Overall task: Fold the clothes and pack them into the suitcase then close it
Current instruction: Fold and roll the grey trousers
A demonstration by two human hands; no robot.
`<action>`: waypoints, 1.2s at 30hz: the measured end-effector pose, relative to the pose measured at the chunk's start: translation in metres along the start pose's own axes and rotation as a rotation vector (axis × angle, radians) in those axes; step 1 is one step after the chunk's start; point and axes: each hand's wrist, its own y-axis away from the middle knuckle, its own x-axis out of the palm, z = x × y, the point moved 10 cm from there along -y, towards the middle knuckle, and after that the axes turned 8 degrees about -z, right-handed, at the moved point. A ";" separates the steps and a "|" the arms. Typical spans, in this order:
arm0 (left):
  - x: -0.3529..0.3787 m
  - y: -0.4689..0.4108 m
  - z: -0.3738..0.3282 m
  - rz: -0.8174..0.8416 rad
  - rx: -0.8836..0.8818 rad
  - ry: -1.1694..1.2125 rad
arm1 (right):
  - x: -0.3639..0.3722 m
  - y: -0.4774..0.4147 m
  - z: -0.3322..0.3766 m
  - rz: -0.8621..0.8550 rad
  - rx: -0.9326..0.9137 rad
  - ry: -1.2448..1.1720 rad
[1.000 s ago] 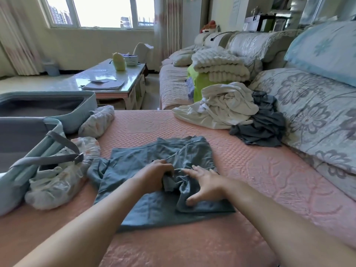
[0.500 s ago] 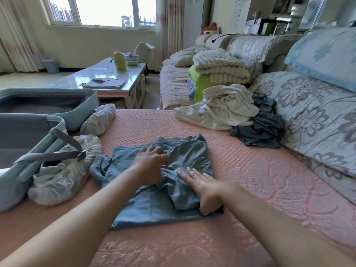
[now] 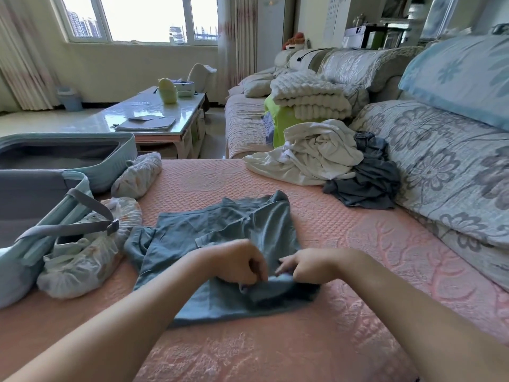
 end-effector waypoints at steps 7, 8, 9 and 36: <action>-0.073 -0.045 0.043 -0.596 -0.184 0.053 | -0.058 -0.040 -0.008 -0.415 -0.013 -0.032; -0.079 -0.055 0.052 -0.630 -0.213 0.036 | -0.066 -0.048 -0.007 -0.471 -0.021 -0.022; -0.080 -0.066 0.061 -0.628 -0.240 -0.001 | -0.073 -0.057 -0.007 -0.521 -0.026 -0.003; -0.095 -0.142 0.124 -0.688 -0.534 -0.138 | -0.056 -0.150 -0.064 -0.424 0.112 0.211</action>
